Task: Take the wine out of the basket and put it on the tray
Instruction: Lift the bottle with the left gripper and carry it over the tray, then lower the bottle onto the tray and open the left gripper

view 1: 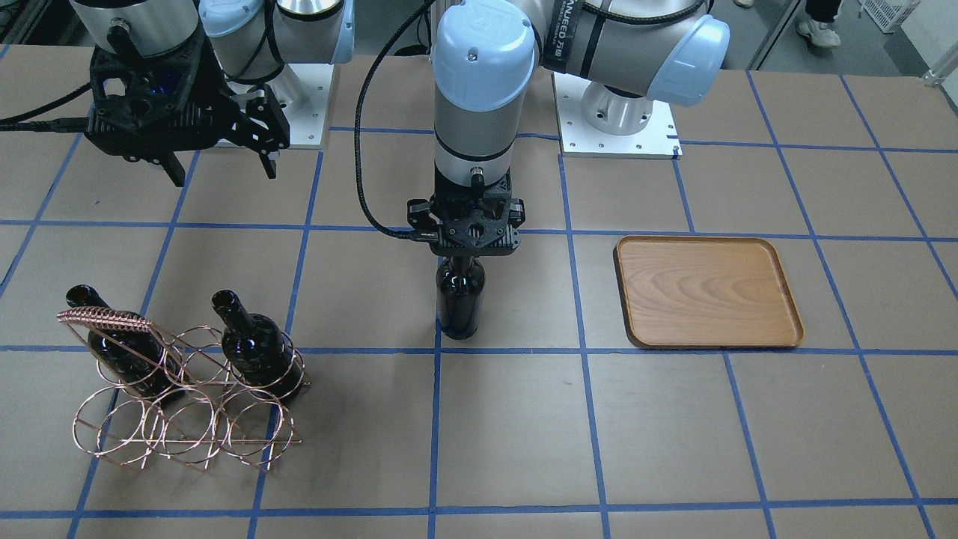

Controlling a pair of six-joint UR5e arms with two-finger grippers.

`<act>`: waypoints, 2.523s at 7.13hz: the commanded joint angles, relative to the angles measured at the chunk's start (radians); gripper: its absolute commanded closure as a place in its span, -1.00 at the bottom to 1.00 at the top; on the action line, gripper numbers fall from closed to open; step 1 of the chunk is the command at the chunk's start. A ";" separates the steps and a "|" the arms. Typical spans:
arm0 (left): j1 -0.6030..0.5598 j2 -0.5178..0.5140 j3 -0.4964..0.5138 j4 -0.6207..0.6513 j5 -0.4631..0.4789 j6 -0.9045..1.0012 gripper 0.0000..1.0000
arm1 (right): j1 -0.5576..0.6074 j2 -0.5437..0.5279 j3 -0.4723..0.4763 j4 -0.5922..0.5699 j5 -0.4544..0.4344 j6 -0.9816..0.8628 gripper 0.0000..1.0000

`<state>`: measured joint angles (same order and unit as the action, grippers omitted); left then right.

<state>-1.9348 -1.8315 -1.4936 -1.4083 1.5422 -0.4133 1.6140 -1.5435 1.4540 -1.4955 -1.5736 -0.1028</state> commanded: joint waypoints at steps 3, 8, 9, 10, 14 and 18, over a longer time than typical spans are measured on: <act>0.219 0.136 -0.034 -0.190 0.075 0.315 1.00 | 0.001 -0.001 0.005 0.000 0.003 0.000 -1.00; 0.745 0.348 -0.238 -0.175 0.119 0.825 1.00 | 0.001 -0.001 0.005 0.000 0.003 0.000 -1.00; 0.805 0.363 -0.270 -0.178 0.116 0.908 1.00 | 0.001 0.000 0.005 0.000 0.001 0.000 -1.00; 0.833 0.376 -0.298 -0.175 0.111 0.913 1.00 | 0.001 -0.001 0.005 0.000 0.003 0.002 -1.00; 0.861 0.350 -0.309 -0.095 0.062 0.916 1.00 | 0.001 -0.001 0.005 0.000 0.001 0.002 -1.00; 0.861 0.336 -0.312 -0.089 0.061 0.915 -0.58 | 0.001 -0.001 0.005 0.000 0.003 0.002 -1.00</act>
<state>-1.0731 -1.4931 -1.8041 -1.4977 1.6047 0.5018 1.6153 -1.5447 1.4588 -1.4956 -1.5709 -0.1013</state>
